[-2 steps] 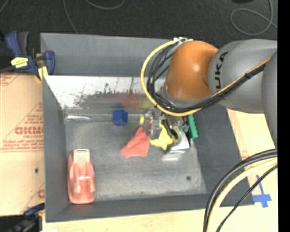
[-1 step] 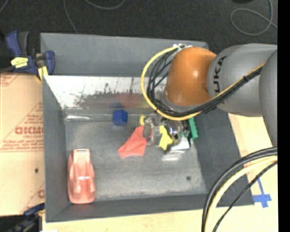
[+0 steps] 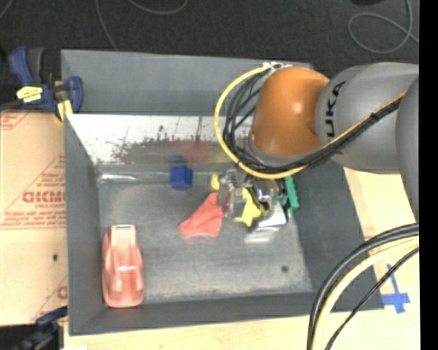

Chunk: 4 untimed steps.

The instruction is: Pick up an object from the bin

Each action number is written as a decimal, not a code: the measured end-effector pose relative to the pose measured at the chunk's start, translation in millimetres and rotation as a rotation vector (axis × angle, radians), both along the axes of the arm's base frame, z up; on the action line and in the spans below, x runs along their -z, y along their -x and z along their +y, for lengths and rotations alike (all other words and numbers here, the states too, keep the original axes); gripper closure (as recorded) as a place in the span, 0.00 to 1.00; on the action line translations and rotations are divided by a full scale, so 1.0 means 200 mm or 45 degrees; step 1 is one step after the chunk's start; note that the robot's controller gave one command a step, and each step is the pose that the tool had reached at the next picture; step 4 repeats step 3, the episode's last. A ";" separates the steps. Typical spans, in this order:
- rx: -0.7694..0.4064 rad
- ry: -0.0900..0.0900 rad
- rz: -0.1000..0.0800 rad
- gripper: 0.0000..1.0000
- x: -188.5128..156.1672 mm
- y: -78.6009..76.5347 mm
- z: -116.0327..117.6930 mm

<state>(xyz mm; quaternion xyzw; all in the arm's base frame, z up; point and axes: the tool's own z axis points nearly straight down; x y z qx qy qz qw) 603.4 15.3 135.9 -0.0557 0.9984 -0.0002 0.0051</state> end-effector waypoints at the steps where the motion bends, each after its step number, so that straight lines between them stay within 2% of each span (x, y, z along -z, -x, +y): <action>1: -0.029 -0.005 -0.009 0.00 0.34 0.02 -0.20; 2: -0.027 -0.005 -0.012 1.00 0.32 0.02 -0.20; 4: -0.026 -0.005 -0.012 1.00 0.32 0.02 -0.20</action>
Offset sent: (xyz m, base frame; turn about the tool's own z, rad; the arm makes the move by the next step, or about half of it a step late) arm 0.0000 0.0000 0.0000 0.0000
